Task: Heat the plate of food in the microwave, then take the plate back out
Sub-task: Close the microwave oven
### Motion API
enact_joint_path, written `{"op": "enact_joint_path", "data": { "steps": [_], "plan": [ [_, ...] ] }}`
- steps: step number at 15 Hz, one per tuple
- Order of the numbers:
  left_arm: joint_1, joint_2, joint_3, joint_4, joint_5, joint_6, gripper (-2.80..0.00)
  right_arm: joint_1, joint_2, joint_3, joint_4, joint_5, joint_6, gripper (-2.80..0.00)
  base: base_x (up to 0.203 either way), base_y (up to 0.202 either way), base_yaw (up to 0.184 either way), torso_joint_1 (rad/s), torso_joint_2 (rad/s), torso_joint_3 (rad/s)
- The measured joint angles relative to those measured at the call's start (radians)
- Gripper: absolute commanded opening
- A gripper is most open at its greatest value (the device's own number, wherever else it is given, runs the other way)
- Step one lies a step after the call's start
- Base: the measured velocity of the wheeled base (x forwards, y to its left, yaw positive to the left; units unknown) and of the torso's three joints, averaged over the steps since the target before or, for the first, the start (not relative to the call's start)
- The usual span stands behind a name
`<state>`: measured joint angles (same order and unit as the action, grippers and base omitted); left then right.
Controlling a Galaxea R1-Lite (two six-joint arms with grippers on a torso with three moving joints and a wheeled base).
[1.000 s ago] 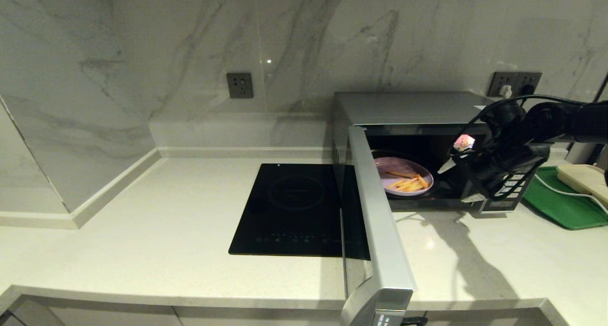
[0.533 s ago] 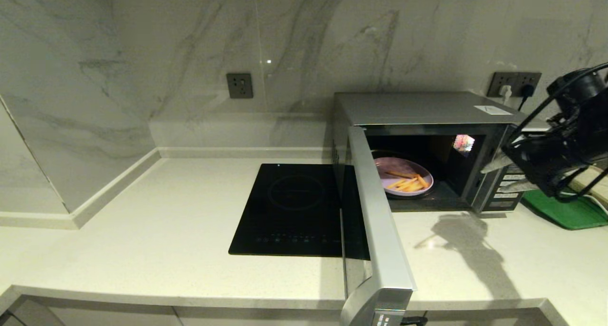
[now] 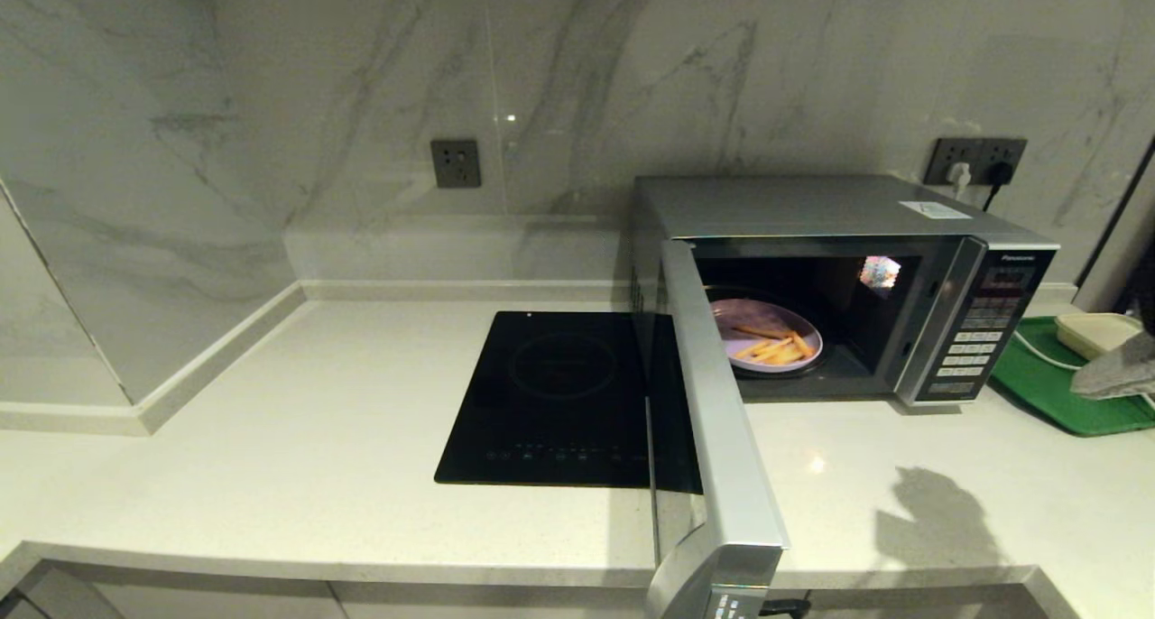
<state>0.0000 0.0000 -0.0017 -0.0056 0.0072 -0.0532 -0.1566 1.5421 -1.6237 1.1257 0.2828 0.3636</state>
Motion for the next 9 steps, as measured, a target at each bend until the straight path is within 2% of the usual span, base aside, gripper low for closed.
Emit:
{"op": "enact_joint_path", "data": {
  "steps": [2, 5, 9],
  "plan": [
    [0.0, 0.0, 0.0, 0.0, 0.001, 0.0, -2.8, 0.023, -0.045, 0.006, 0.006, 0.058, -0.162, -2.8, 0.0, 0.0, 0.0, 0.0, 0.0, 0.0],
    [0.0, 0.0, 0.0, 0.0, 0.0, 0.0, -2.8, 0.077, -0.081, 0.008, 0.011, 0.079, -0.388, -2.8, 0.0, 0.0, 0.0, 0.0, 0.0, 0.0],
    [0.0, 0.0, 0.0, 0.0, 0.0, 0.0, -2.8, 0.167, -0.081, -0.001, 0.01, 0.091, -0.609, -2.8, 0.0, 0.0, 0.0, 0.0, 0.0, 0.0]
  ]
}}
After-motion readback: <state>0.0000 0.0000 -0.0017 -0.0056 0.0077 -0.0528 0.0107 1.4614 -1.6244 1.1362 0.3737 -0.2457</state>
